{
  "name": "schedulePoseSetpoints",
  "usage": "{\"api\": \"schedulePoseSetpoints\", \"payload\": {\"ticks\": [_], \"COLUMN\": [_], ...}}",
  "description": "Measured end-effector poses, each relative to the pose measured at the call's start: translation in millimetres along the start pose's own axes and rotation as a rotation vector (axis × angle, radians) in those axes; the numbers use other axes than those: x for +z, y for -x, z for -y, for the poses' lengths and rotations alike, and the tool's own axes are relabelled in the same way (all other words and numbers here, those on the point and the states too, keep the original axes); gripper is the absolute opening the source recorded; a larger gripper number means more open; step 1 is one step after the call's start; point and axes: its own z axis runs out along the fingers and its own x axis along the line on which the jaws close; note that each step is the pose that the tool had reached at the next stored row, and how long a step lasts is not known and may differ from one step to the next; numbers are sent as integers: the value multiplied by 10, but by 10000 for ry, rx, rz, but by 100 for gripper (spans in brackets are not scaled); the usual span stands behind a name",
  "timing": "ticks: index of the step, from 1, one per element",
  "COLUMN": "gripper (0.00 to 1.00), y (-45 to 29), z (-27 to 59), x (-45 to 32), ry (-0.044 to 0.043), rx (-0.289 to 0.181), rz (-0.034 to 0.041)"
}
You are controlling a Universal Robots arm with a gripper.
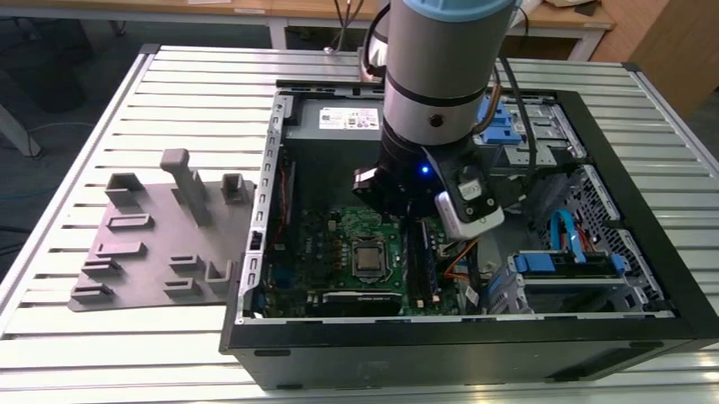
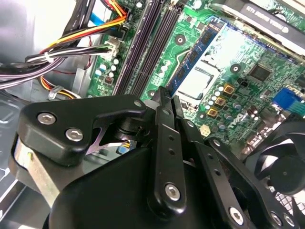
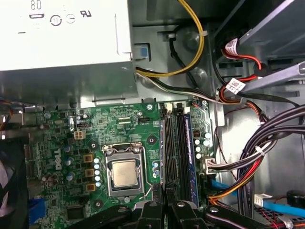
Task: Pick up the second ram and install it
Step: 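Insert the second ram into the second slot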
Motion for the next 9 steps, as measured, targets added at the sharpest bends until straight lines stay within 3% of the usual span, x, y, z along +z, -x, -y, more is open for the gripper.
{"api": "schedulePoseSetpoints", "payload": {"ticks": [9], "gripper": [11], "y": [0], "z": [0], "x": [2], "ry": [-25], "rx": [532], "rz": [28]}}
